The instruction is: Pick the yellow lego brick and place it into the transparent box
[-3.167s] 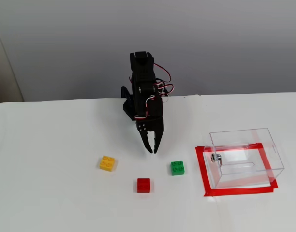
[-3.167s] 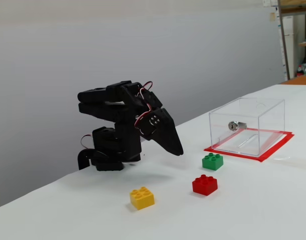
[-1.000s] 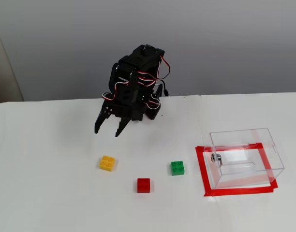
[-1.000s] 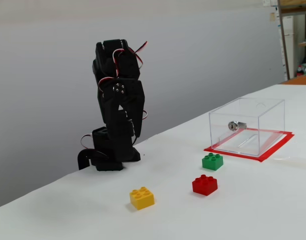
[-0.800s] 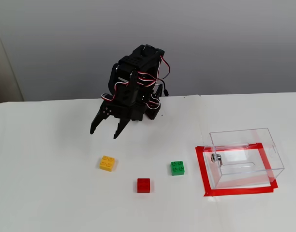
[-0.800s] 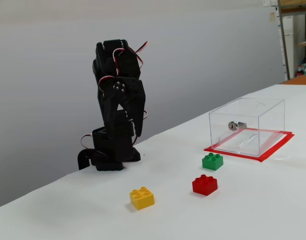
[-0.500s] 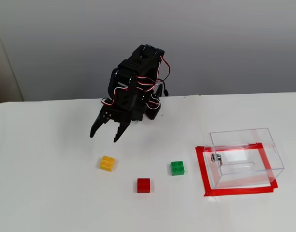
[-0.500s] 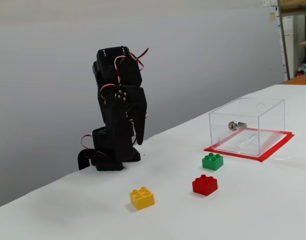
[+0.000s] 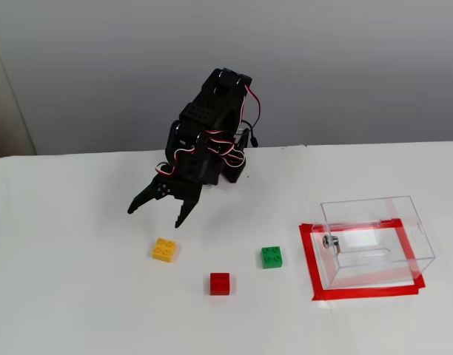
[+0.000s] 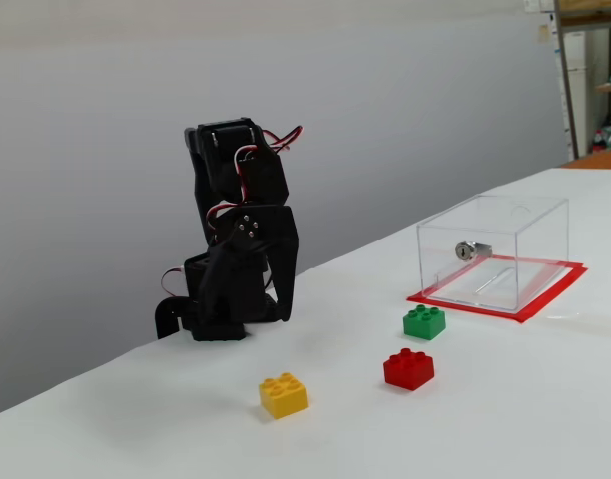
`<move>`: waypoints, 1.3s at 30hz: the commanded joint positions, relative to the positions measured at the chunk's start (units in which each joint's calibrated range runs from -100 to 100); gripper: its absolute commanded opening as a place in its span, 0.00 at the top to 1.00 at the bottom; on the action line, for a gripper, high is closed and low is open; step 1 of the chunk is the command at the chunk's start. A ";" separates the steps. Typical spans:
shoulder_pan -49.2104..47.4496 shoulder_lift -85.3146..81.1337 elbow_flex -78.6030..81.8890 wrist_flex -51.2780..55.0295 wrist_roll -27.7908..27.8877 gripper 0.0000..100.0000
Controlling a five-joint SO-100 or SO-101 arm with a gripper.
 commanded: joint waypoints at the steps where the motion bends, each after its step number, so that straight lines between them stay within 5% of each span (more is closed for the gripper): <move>1: -0.14 1.12 0.78 -2.66 -1.16 0.58; 39: -3.09 22.93 -0.22 -15.28 -1.26 0.58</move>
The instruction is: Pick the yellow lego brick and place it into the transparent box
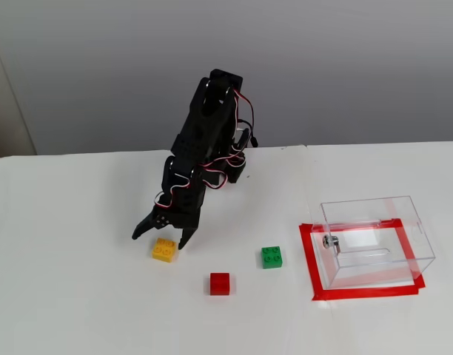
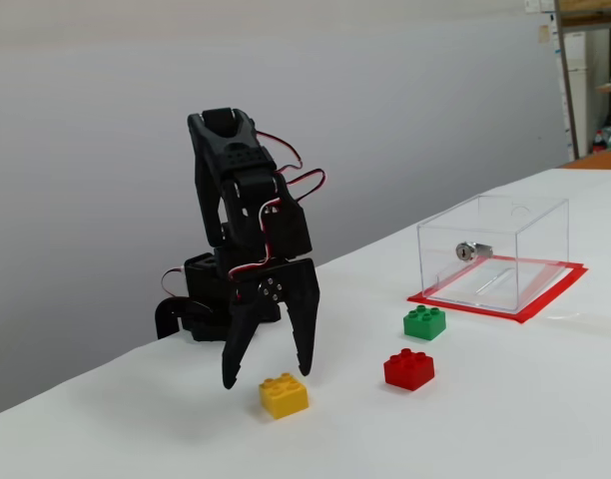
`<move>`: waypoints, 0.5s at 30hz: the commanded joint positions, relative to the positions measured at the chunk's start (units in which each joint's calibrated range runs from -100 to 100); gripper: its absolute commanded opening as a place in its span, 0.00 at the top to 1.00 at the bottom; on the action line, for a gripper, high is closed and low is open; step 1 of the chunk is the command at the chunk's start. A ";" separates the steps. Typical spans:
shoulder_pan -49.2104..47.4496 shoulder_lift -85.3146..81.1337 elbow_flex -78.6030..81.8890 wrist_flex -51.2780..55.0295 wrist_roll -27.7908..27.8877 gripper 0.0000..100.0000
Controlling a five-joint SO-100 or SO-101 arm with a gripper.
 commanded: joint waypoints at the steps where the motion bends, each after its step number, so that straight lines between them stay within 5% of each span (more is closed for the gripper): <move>1: 0.61 0.69 -0.92 -0.54 -0.09 0.58; 15: 0.91 3.58 -0.92 -2.63 -0.04 0.59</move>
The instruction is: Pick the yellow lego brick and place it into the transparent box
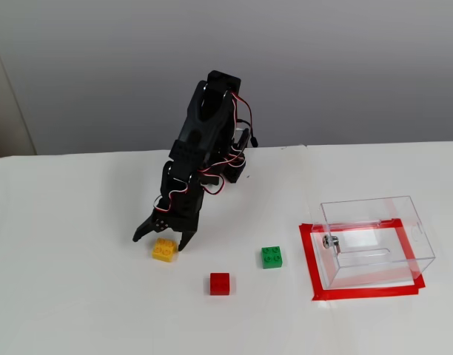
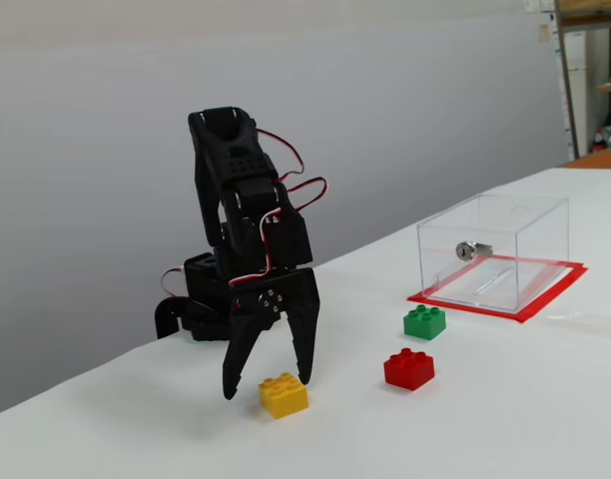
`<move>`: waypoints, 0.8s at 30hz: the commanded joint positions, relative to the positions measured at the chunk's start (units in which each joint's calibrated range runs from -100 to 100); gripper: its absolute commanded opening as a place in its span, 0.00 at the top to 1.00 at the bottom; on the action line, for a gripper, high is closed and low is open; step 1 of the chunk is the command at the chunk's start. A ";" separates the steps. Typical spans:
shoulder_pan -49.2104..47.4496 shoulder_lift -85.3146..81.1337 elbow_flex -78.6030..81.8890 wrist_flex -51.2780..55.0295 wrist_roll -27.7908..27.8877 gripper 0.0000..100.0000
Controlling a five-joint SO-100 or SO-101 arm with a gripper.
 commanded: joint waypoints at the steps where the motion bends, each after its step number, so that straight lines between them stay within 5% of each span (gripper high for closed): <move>1: 0.48 0.11 -0.92 -0.40 -0.04 0.59; 19: 0.41 0.20 -0.02 -0.40 -0.04 0.59; 24: 0.41 0.20 0.07 -0.75 -0.04 0.70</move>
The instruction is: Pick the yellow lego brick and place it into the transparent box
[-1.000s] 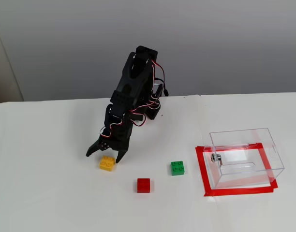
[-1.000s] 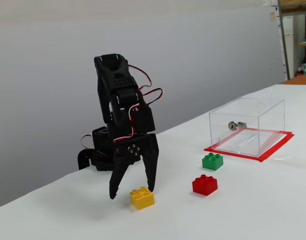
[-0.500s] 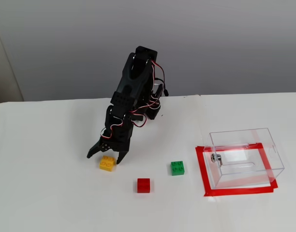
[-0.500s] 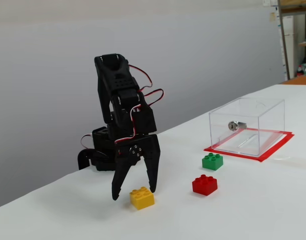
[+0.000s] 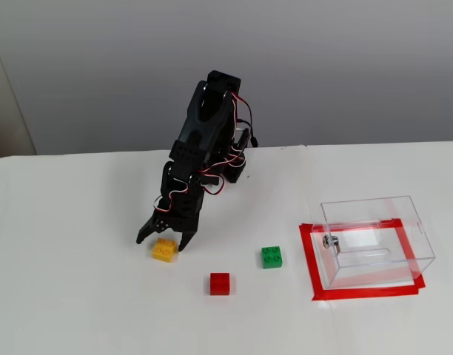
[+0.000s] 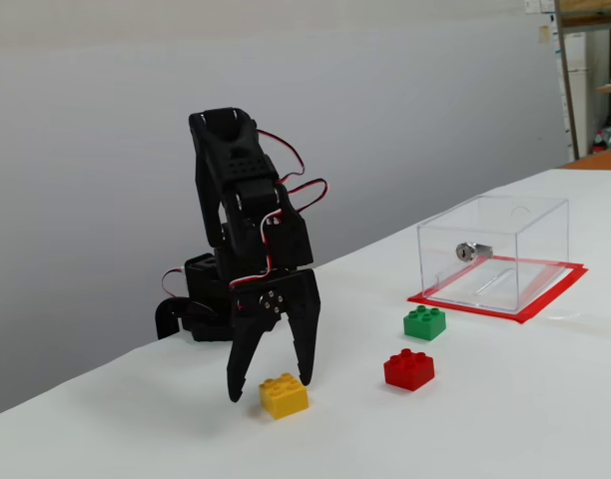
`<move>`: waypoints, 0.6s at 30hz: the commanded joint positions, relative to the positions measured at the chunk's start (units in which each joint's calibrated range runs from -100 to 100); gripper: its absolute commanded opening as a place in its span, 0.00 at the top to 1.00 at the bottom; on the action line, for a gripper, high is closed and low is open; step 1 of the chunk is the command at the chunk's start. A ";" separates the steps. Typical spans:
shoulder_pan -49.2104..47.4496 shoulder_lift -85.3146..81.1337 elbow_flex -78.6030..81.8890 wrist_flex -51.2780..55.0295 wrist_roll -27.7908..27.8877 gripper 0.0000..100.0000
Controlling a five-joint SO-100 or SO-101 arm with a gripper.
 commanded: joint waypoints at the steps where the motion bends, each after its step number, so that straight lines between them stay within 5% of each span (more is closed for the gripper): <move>1: 0.41 0.03 -0.10 -0.49 -0.04 0.72; 18: 0.33 0.03 -0.01 -0.23 0.01 0.82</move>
